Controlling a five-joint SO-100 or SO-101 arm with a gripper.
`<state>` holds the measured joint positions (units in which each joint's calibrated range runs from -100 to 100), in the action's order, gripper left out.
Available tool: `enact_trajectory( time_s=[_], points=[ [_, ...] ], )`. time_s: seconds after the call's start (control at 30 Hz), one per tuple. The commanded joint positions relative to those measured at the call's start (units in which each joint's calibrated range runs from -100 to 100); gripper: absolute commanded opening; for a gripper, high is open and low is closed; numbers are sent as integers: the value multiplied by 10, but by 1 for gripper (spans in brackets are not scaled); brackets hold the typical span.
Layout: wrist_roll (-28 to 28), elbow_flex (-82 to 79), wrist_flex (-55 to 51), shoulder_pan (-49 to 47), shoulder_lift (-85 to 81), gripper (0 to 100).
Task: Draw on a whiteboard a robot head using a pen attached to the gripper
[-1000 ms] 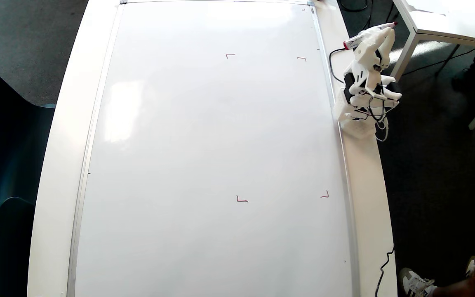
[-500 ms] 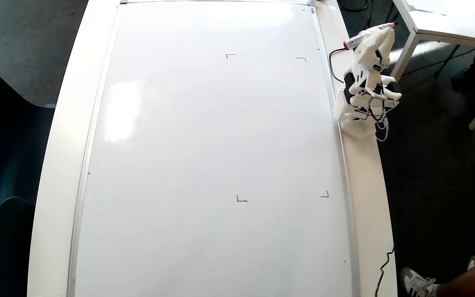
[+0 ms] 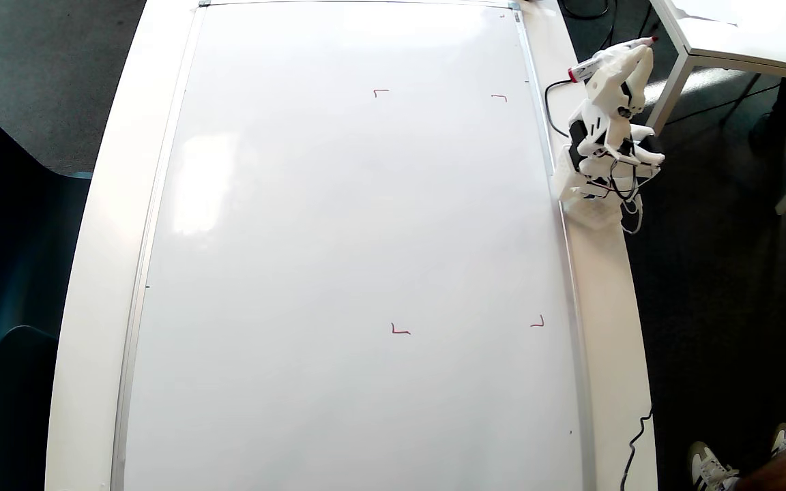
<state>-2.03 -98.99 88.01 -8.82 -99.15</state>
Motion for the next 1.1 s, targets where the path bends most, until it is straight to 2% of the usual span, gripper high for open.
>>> enact_trajectory(
  time_s=[0.0, 0.57, 0.63, 0.8, 1.07],
  points=[
    [1, -4, 0, 0, 3, 1],
    [-1, 3, -16, 1, 9, 1],
    [-1, 10, -50, 2, 4, 1],
    [-1, 112, -219, 2, 5, 1],
    [-1, 251, -397, 2, 10, 1]
  ],
)
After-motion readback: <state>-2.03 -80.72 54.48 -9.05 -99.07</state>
